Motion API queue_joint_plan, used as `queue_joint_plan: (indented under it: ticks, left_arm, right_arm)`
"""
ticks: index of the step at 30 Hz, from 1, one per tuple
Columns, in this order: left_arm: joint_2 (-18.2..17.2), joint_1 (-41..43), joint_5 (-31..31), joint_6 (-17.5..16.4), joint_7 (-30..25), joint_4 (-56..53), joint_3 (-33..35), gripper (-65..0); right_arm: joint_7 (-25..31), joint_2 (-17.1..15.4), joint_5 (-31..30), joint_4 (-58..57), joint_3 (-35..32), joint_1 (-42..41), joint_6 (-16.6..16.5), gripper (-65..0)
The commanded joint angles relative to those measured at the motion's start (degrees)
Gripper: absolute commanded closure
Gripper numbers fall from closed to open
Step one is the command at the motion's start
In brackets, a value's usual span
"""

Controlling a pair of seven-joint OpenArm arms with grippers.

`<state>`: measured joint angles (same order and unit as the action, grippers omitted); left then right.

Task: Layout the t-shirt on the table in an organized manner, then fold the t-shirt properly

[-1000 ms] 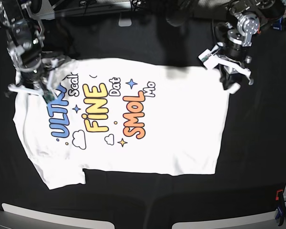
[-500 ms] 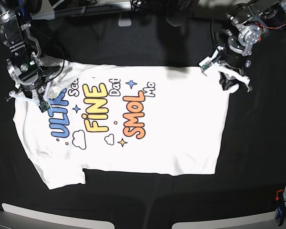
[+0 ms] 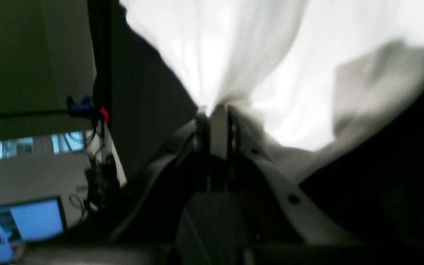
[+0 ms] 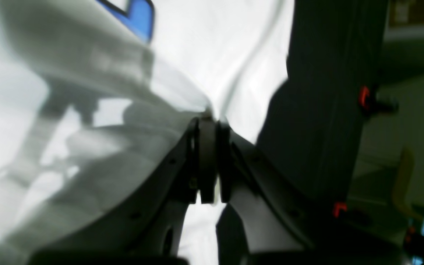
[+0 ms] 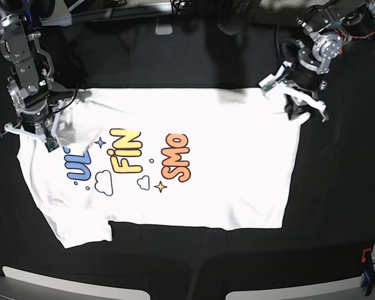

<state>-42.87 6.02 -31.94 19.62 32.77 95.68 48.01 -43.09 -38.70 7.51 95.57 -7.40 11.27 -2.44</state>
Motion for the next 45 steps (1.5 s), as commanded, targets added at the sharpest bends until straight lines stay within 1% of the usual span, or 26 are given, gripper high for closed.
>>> queue_joint_plan:
  ticks: [1,5,8,12,15,16,17,18,20,22,24,27,33,39,41,42,43,44,45]
  left_arm:
    - [-0.8,-0.6,-1.0,0.9,-0.6,0.8,-0.4,0.0]
    - [-0.8,-0.7,-1.0,0.9,-3.1,0.8,-0.4,0.0]
    - [-0.8,-1.0,-0.8,1.0,-4.4,0.8,-0.4,0.0]
    - [-0.8,-3.2,1.0,0.9,-4.3,0.8,-0.4,0.0]
    - [-0.7,-5.0,1.3,0.9,-4.2,0.8,-0.4,0.0]
    - [-0.5,-5.5,2.4,0.9,-4.1,0.8,-0.4,0.0]
    - [-0.3,-5.8,3.5,0.9,-4.1,0.8,-0.4,0.0]
    - [0.0,-6.1,4.5,0.9,-4.1,0.8,-0.4,0.0]
    - [0.8,-6.0,4.6,0.9,-4.1,0.8,-0.4,0.0]
    - [1.5,-6.0,5.2,0.9,-4.2,0.8,-0.4,0.0]
    - [2.0,-6.0,5.3,0.9,-4.2,0.8,-0.4,0.0]
    - [2.0,-6.0,5.3,0.9,-4.0,0.8,-0.4,0.0]
    - [2.1,-6.0,5.3,0.9,-3.7,0.7,-0.4,0.0]
    - [2.1,-6.0,5.2,0.9,-1.3,0.7,-0.4,0.0]
    - [2.1,-6.0,5.2,0.9,-1.3,0.7,-0.4,0.0]
    - [2.1,-6.0,5.2,0.9,-1.3,0.7,-0.4,0.0]
    - [2.0,-6.0,5.2,0.9,-1.3,0.7,-0.4,0.0]
    - [2.0,-6.0,5.2,0.9,-1.3,0.7,-0.4,0.0]
    - [2.1,-6.0,5.2,0.9,-1.2,0.7,-0.4,0.0]
  right_arm:
    - [1.4,-1.0,1.1,0.7,0.6,-0.8,-0.2,0.0]
    - [4.5,-0.8,1.0,0.7,0.6,-0.8,-3.3,0.0]
    - [6.6,-0.8,1.0,0.7,0.6,-1.1,-3.3,0.0]
    - [6.7,-0.8,1.1,0.7,0.6,-3.5,-3.3,0.0]
    - [6.8,-0.8,1.0,0.7,0.6,-6.8,-3.4,0.0]
    - [6.7,-0.8,0.5,0.7,0.6,-8.1,-3.8,0.0]
    - [6.7,-0.8,-0.8,0.7,0.6,-9.4,-4.5,0.0]
    - [6.7,-0.8,-2.5,0.7,0.6,-10.6,-5.9,0.0]
    - [6.7,-0.8,-5.2,0.7,0.6,-12.3,-8.4,0.0]
    - [6.7,-0.8,-6.7,0.7,0.6,-13.2,-9.3,0.0]
    - [6.8,-0.8,-6.7,0.7,0.6,-13.3,-9.9,0.0]
    - [7.1,-0.8,-6.6,0.7,0.6,-13.3,-12.2,0.0]
    - [6.9,-0.8,-6.2,0.7,0.6,-13.3,-12.2,0.0]
    - [4.7,-0.9,-6.2,0.7,0.6,-13.3,-12.2,0.0]
    - [4.7,-0.9,-6.2,0.7,0.6,-13.3,-12.2,-17.3]
    - [4.7,-0.9,-6.1,0.7,0.6,-13.3,-12.2,-24.9]
    - [4.8,-0.9,-5.7,0.7,0.6,-13.3,-12.1,-30.6]
    - [4.7,-0.8,-4.5,0.7,0.6,-13.3,-11.8,-33.8]
    - [4.7,-0.8,-3.1,0.7,0.6,-13.3,-10.6,-34.4]
